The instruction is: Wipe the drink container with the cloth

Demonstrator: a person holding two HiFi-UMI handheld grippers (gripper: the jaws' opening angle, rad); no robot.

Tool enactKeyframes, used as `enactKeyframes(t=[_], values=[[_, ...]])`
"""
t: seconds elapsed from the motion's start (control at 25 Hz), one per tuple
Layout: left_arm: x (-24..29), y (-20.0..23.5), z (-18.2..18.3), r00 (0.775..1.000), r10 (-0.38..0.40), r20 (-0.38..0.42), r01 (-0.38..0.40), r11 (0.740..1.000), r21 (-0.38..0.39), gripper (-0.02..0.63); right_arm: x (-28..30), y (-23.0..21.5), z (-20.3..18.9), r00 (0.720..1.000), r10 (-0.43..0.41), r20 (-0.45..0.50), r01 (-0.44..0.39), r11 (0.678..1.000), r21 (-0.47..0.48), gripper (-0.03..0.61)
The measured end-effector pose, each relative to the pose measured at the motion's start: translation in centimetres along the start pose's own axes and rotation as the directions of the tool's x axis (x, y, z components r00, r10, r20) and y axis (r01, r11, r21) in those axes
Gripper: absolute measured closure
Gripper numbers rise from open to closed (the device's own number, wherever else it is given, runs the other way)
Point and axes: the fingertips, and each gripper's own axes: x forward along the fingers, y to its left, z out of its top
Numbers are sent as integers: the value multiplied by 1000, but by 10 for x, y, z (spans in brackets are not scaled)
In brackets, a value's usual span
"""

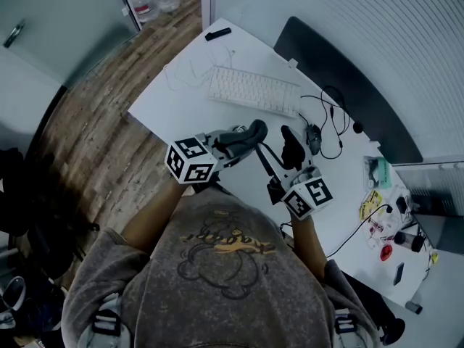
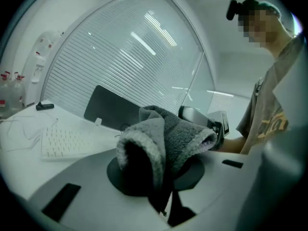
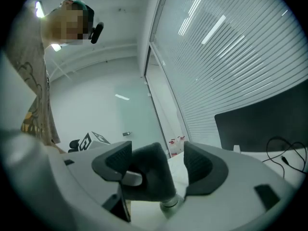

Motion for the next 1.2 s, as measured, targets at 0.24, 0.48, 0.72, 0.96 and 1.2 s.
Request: enactKeyframes(t=[0.24,0.48,0.72,0.96,1.2], values=[[-41,15,31,981,156,113,-164,985,62,540,-4,-2,-10,999,-19,-31,17,999,-49,256],[-74,28,43,932,300,205,-328,937,122,540,-1,-4,-21,999,-26,-45,24,998,-58,269],[-92,42,39,885,381,267,-426,895,135,540,4,-4,-35,998,-19,-59,15,997,-78,343],[-96,54,24,860,429,277,-472,874,110,540,5,-6,-51,995,-32,-94,23,995,-98,438],[-94,61,13,853,446,271,-485,869,98,540,7,-7,-64,992,-60,-107,46,991,-127,521]])
